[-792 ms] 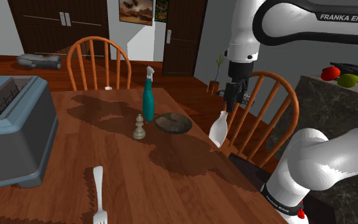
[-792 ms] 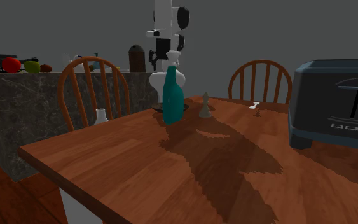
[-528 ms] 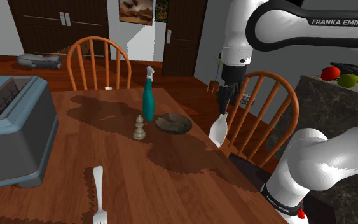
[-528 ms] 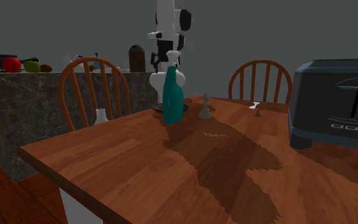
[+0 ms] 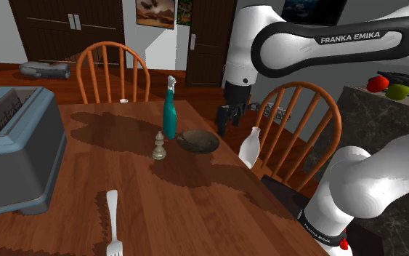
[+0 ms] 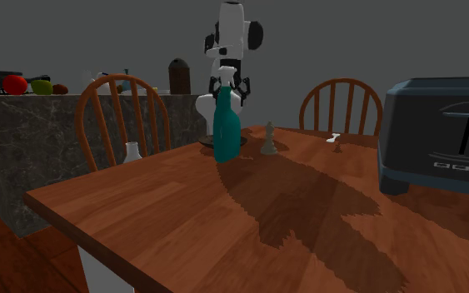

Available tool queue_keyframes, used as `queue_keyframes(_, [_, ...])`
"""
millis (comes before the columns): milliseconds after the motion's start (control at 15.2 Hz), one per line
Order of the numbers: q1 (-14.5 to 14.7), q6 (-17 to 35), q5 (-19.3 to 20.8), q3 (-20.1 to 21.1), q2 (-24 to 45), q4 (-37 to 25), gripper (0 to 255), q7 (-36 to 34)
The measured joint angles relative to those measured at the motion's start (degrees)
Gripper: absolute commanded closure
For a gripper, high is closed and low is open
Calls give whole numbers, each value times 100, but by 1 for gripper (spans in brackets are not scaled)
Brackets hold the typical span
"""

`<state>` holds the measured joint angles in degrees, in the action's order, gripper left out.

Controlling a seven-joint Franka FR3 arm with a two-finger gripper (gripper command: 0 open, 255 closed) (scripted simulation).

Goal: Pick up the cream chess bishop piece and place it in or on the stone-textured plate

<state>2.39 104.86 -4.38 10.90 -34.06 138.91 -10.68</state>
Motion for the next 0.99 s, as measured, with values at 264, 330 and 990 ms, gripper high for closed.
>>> queue_keyframes(264, [63,797,-40,320,575,-152,0,-283])
queue_keyframes(330, [66,955,-25,389,732,-244,0,-346])
queue_keyframes(990, [28,2604,634,1121,2446,-1153,0,-1262])
